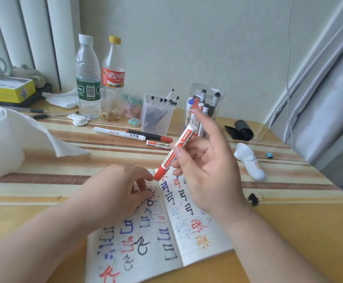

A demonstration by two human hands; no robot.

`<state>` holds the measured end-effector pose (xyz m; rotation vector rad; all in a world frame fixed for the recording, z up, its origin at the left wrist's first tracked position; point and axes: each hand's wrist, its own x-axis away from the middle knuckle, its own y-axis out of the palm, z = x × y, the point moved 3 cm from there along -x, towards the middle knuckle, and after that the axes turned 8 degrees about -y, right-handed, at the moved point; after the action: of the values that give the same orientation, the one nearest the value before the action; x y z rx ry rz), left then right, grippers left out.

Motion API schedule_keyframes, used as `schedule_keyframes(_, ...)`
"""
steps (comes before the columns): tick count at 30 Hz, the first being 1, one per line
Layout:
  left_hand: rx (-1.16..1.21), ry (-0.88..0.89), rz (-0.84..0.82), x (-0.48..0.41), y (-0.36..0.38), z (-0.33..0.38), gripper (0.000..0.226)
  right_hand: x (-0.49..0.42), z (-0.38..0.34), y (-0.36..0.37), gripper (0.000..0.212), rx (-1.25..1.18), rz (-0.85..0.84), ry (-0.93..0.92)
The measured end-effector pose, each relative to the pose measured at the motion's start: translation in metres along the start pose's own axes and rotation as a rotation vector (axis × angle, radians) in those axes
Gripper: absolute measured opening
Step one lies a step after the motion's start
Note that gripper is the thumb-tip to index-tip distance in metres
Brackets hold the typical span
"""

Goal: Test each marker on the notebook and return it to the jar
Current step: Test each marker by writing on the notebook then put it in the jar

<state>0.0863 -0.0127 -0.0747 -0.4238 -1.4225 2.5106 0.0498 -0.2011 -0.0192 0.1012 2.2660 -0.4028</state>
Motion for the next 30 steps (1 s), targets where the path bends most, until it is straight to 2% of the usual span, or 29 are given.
schedule_keyframes(6, -0.034, 0.020, -0.024, 0.003, 0.004, 0.001, 0.031, -0.064, -0.018, -0.015, 0.037, 0.246, 0.067, -0.288)
schedule_keyframes(10, -0.029, 0.038, -0.027, 0.006, 0.005, 0.000, 0.028, -0.129, -0.008, -0.039, 0.036, 0.357, 0.281, -0.372)
schedule_keyframes(13, -0.014, 0.040, -0.027, 0.006, 0.006, 0.000, 0.027, -0.162, 0.012, -0.057, 0.036, 0.425, 0.425, -0.300)
schedule_keyframes(16, -0.005, 0.049, -0.041, 0.005, 0.009, 0.000, 0.031, -0.174, 0.034, -0.065, 0.038, 0.505, 0.449, -0.198)
schedule_keyframes(20, -0.001, 0.077, -0.052, 0.005, 0.013, -0.002, 0.034, -0.181, 0.062, -0.066, 0.039, 0.625, 0.359, -0.033)
schedule_keyframes(25, 0.005, 0.080, -0.062, 0.004, 0.011, -0.001, 0.033, -0.175, 0.084, -0.067, 0.033, 0.865, 0.098, 0.261)
schedule_keyframes(27, -0.004, 0.077, -0.063, 0.004, 0.010, 0.001, 0.033, -0.170, 0.082, -0.067, 0.034, 0.923, 0.064, 0.339)
schedule_keyframes(30, -0.009, 0.076, -0.060, 0.005, 0.008, 0.003, 0.032, -0.152, 0.069, -0.055, 0.039, 0.961, 0.134, 0.212)
